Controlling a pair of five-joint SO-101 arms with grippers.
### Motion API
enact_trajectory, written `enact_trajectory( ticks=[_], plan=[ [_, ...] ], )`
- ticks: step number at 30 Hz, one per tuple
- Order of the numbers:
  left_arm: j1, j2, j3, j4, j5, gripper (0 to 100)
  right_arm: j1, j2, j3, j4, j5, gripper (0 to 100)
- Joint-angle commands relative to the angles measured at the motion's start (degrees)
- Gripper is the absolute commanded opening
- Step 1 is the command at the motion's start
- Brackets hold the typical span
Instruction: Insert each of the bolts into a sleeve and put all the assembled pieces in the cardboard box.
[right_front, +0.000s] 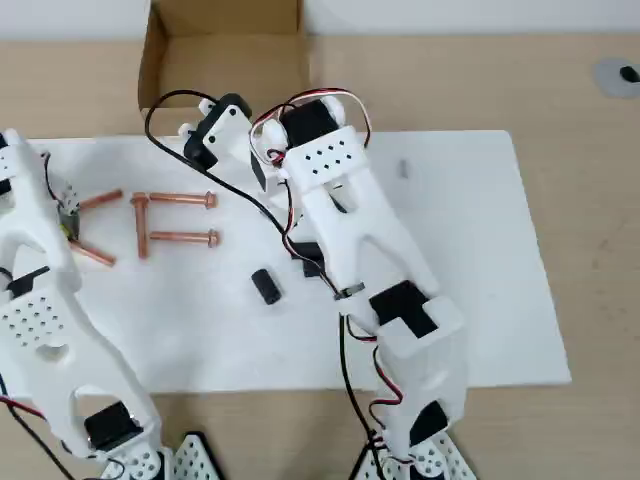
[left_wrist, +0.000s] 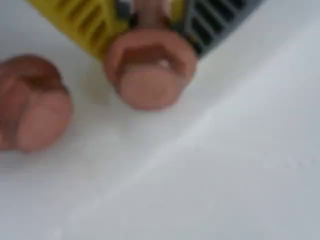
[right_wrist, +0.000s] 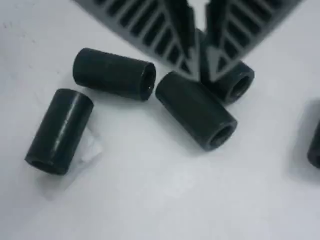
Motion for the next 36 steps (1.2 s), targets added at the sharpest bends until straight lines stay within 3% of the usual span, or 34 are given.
enact_trajectory(
  ticks=[1,6,11,21,28,36],
  plan=[
    [0.3,1.5,-4.7,5.4,-4.4,1,-0.4,-0.3,-2.9,0.4,0.6,1.2],
    [2.8,-2.6,-13.5,10.3,-16.1,1,-0.5,-0.3,-3.0,0.9,0.5,1.2],
    [3.9,-14.5,-10.3,10.4,-21.7,1,1.0,1.5,-1.9,1.8,-1.9,1.2],
    [9.8,-51.8,15.9,8.4,-25.1,1,-1.3,6.5,8.0,3.8,-1.7,1.2],
    [9.7,-75.9,38.6,-0.1,-27.2,1,-1.8,6.5,8.7,-1.0,-16.4,1.2],
    [9.5,-99.0,56.5,-6.5,-27.3,1,-6.8,6.5,8.1,-1.4,-24.1,1.2]
  ],
)
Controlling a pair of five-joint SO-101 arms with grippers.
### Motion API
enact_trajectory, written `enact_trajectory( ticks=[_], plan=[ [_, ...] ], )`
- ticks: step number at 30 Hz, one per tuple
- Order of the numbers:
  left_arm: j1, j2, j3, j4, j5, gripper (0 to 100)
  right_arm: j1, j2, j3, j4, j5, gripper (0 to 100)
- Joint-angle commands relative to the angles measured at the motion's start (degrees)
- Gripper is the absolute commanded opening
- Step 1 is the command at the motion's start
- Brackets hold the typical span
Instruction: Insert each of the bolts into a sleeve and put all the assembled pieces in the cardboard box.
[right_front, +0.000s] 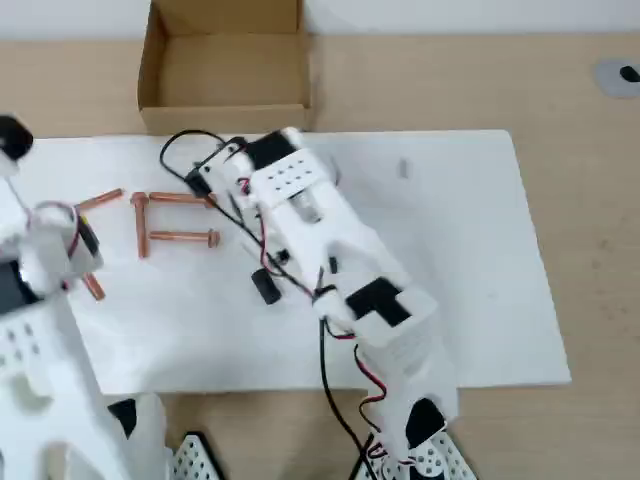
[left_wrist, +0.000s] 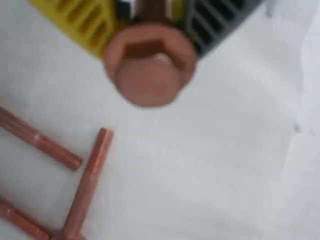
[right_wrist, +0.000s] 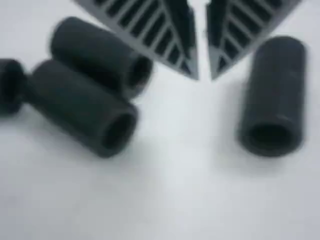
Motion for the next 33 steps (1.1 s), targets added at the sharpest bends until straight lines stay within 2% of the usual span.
enact_trajectory(
  ticks=[1,7,13,19,24,33],
  plan=[
    [0.3,-11.0,3.9,-2.1,-0.4,1,-1.1,-0.3,-0.4,-0.2,-3.6,1.2],
    [-4.3,-23.3,5.4,-2.1,-0.1,1,-1.1,-2.4,0.6,1.6,-3.9,1.3],
    [-11.2,-32.1,7.0,-2.1,-0.1,1,-4.4,-15.2,5.8,0.6,-4.7,7.8],
    [-11.3,-38.5,10.0,-3.8,0.0,1,-9.1,-23.3,20.5,-8.4,-4.7,7.4],
    [-11.3,-40.7,10.9,-4.4,0.1,1,-8.9,-23.6,30.8,-17.2,-4.7,7.5],
    [-11.3,-40.9,10.9,-4.2,0.1,1,-8.9,-23.6,34.7,-23.4,-4.7,7.6]
  ],
)
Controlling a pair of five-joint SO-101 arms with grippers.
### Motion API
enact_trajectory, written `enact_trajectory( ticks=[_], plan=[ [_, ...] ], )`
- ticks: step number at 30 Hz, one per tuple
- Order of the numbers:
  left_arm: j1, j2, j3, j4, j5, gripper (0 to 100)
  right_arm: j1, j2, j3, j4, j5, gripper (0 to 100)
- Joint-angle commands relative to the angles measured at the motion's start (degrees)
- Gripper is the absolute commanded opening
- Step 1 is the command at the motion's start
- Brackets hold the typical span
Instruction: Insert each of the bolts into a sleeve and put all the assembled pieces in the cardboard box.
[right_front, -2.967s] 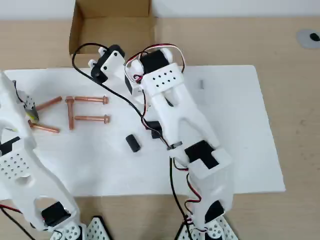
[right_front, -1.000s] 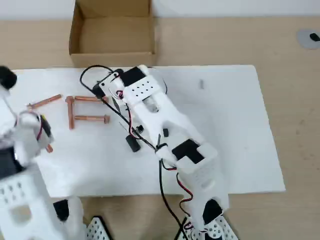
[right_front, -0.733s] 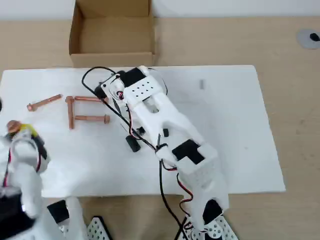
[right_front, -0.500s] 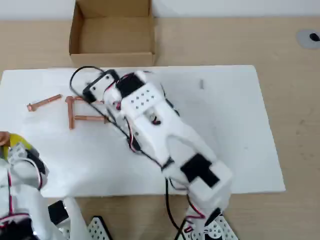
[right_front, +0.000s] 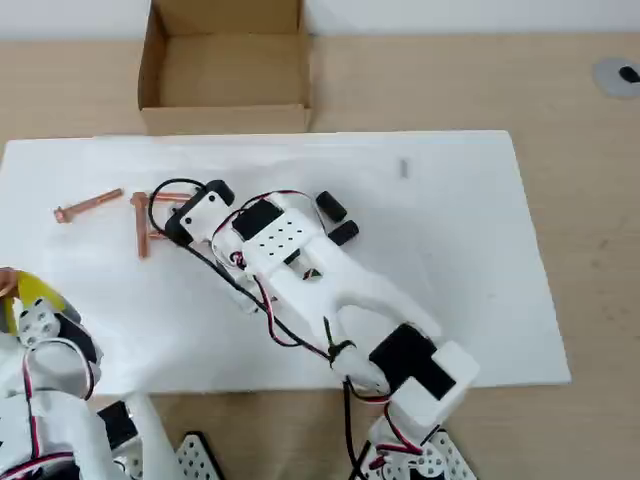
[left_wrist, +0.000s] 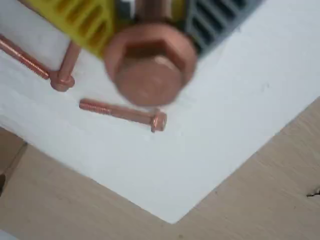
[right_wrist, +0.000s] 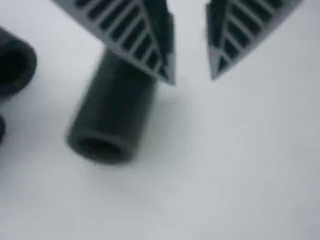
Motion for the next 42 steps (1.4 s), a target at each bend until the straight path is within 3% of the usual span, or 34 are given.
enact_trajectory(
  ticks=[1,10,16,22,26,31,42],
  plan=[
    [-0.8,0.0,0.0,-1.3,0.1,1,-0.2,-3.0,0.0,-1.1,-0.4,7.6],
    [-0.8,0.0,0.0,-1.3,0.1,1,0.0,-3.4,-7.9,3.5,1.7,7.6],
    [-0.8,0.0,0.0,-1.2,0.1,1,5.2,-3.0,-17.1,8.3,4.2,7.7],
    [-0.7,0.0,0.0,-1.2,0.1,1,9.6,-1.6,-14.7,8.2,6.1,7.7],
    [-0.7,0.0,0.0,-1.3,0.1,1,9.8,1.9,-11.5,6.5,6.0,7.9],
    [-0.7,0.0,0.1,-1.3,0.1,1,9.8,4.4,-11.1,5.2,6.1,15.9],
    [-0.7,0.0,0.1,-1.2,0.1,1,9.8,6.9,-10.9,5.0,5.9,16.0]
  ],
)
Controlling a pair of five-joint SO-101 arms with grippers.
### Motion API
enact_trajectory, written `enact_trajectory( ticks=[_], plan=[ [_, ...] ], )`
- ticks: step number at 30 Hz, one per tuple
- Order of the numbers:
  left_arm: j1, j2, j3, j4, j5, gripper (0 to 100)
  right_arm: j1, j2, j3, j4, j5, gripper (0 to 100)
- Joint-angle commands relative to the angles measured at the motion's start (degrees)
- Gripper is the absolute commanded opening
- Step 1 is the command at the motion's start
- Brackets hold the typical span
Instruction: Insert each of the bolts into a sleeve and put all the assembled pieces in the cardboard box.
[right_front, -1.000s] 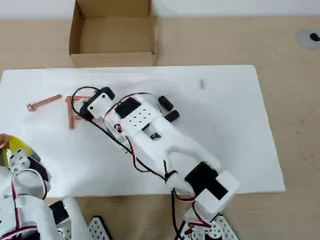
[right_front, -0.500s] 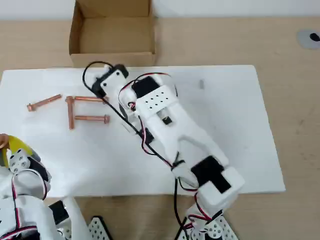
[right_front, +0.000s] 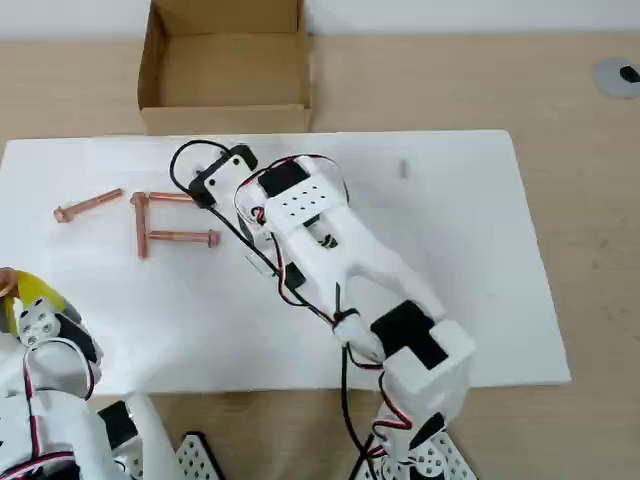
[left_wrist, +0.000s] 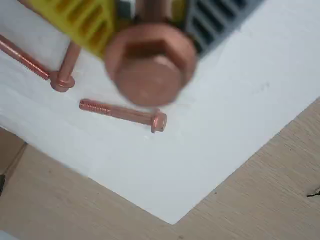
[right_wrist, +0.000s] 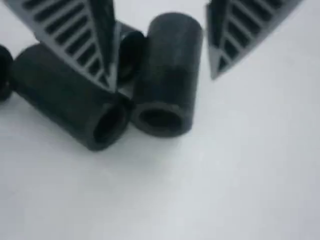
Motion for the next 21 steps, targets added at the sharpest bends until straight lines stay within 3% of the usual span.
enact_trajectory(
  ticks=[1,17,21],
  plan=[
    [-0.7,0.0,0.1,-1.2,0.1,1,1.1,0.9,0.1,-0.4,0.2,16.0],
    [-0.7,0.0,2.5,-1.2,0.0,1,1.1,10.0,-0.3,-0.7,0.0,15.8],
    [-0.7,0.0,2.5,-1.3,0.0,1,1.1,10.2,-0.3,-0.6,0.3,6.8]
  ],
)
